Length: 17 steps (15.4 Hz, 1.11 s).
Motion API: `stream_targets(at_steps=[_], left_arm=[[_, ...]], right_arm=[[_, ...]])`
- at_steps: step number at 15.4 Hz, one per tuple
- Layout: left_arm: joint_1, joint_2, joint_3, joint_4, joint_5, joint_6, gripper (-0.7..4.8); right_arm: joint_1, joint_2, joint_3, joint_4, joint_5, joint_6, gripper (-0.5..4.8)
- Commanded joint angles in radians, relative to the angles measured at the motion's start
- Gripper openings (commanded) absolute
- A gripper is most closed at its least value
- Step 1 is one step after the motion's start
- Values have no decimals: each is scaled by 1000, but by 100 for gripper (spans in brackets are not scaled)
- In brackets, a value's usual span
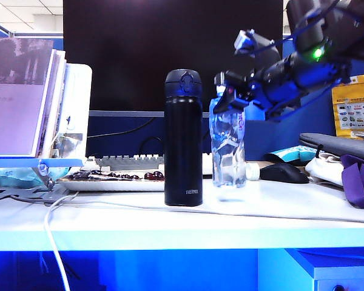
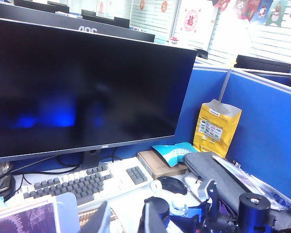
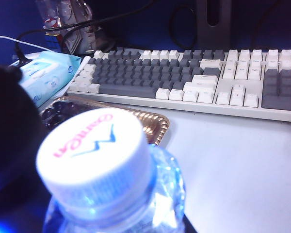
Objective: Pick up the mineral water bottle and place it vertically to the right of the black thermos cup.
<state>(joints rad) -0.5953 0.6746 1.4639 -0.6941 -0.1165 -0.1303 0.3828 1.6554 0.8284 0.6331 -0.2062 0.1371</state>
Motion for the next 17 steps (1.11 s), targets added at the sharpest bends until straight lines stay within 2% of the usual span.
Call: stream_targets(at_steps=[1,6,7,8,10,11,15,17], left_arm=[[1,0,2,6,1,2,111],[1,0,2,6,1,2,111],[1,0,2,6,1,3,111],[1,0,2,6,1,3,111],[1,0,2,6,1,3,111],[1,0,2,6,1,3,111],[1,0,2,6,1,2,111],[1,0,2,6,1,2,111]], right_arm=[[0,35,10,97,-20,22,197],[0,61,10,97,-40,24,198],[0,61,10,97,-45,24,258],[0,61,10,97,-50,24,288],[0,60,10,97,-64,24,290],[0,60,10,98,-74,24,321],[0,59,10,98,-89,24,326],[0,58,10,120,-89,24,365]])
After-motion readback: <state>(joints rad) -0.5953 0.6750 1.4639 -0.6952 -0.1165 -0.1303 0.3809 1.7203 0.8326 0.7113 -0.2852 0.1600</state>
